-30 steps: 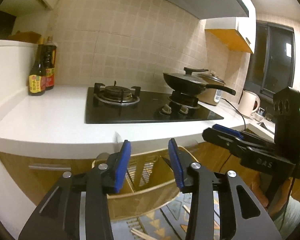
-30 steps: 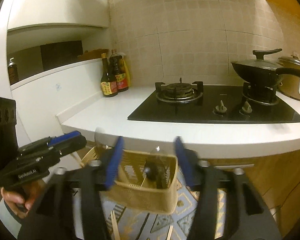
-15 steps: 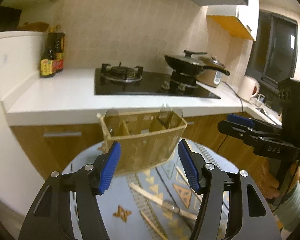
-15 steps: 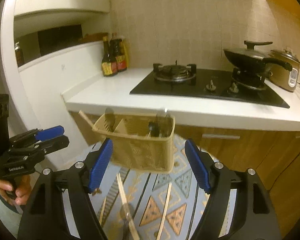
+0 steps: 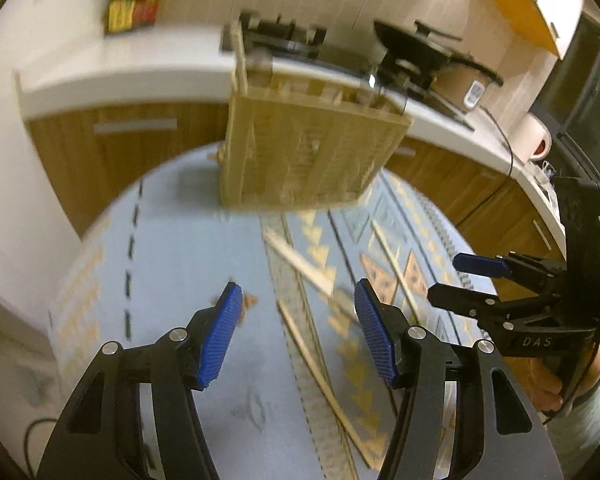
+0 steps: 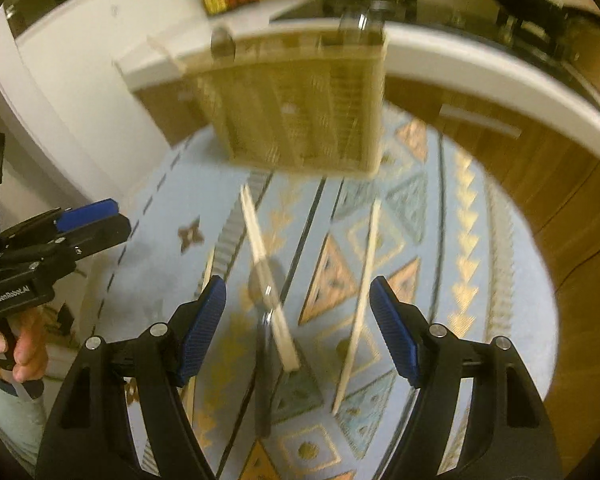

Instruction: Organize utensils

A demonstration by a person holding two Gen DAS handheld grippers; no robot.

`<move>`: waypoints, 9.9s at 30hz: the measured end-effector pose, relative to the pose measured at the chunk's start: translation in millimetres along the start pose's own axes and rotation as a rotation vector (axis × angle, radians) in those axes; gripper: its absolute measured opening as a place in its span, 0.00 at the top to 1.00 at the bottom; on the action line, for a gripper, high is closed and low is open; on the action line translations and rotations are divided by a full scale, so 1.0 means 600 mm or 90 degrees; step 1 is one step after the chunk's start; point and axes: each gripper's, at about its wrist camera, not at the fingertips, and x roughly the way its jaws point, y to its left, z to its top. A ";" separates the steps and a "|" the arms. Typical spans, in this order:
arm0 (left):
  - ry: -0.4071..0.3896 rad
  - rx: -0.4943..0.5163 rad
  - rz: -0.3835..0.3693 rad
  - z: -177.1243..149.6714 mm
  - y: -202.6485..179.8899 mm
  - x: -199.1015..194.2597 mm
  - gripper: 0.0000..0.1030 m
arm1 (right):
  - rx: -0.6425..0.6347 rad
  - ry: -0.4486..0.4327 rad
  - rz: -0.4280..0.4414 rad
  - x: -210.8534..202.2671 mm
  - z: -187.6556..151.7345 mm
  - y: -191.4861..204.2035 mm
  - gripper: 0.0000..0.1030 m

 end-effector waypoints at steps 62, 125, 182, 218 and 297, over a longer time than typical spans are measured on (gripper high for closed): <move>0.223 0.221 0.124 -0.048 -0.078 0.171 0.96 | -0.032 0.081 0.030 0.081 -0.041 0.005 0.90; -0.512 0.016 -0.010 0.261 -0.069 0.044 0.96 | -0.027 -0.519 -0.097 -0.006 0.244 -0.042 0.90; 0.002 -0.049 0.206 -0.016 -0.091 0.209 0.51 | 0.072 -0.073 -0.048 0.054 -0.092 -0.065 0.71; 0.096 0.163 0.050 -0.079 -0.079 0.123 0.95 | 0.094 -0.039 -0.004 0.039 -0.130 -0.059 0.95; -0.375 0.140 -0.021 0.268 -0.136 -0.142 0.98 | -0.029 -0.526 -0.045 -0.167 0.249 -0.002 0.96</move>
